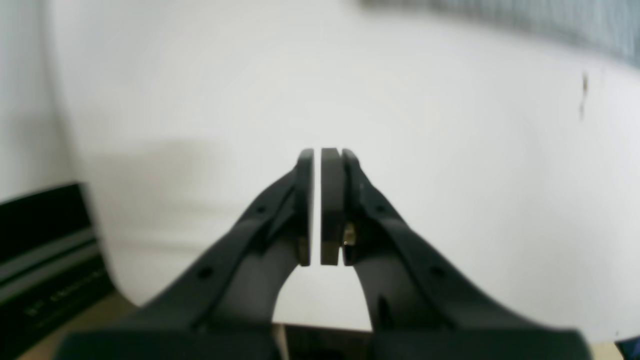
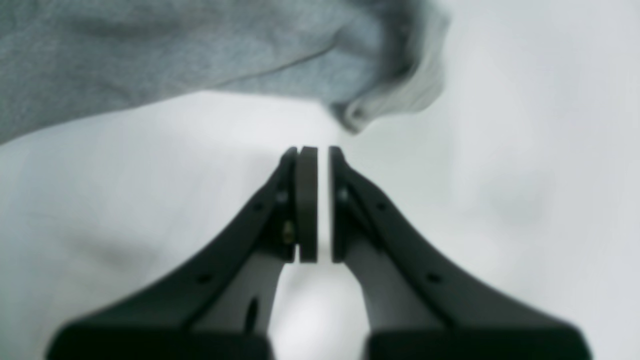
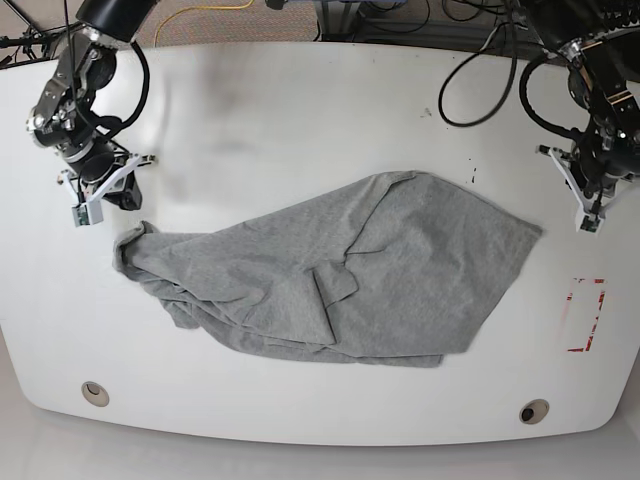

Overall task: Fold the T-shirt properly
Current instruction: 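Grasp opposite edges of the T-shirt with the right and left grippers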

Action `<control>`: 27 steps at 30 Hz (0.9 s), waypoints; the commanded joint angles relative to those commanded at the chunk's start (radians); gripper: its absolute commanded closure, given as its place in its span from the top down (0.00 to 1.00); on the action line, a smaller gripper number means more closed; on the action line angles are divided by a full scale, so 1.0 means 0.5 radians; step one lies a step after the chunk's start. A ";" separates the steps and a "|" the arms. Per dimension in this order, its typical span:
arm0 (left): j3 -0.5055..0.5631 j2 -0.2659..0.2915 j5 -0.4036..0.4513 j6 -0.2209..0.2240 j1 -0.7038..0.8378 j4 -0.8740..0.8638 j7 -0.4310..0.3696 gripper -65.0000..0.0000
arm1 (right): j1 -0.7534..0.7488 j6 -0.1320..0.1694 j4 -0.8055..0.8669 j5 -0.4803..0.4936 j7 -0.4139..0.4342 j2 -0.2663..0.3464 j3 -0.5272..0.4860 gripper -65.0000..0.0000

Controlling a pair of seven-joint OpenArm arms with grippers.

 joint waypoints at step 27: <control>0.239 0.003 0.012 0.015 -0.325 -0.018 0.003 0.00 | 0.672 0.000 -0.460 -0.463 0.006 0.092 -0.003 0.72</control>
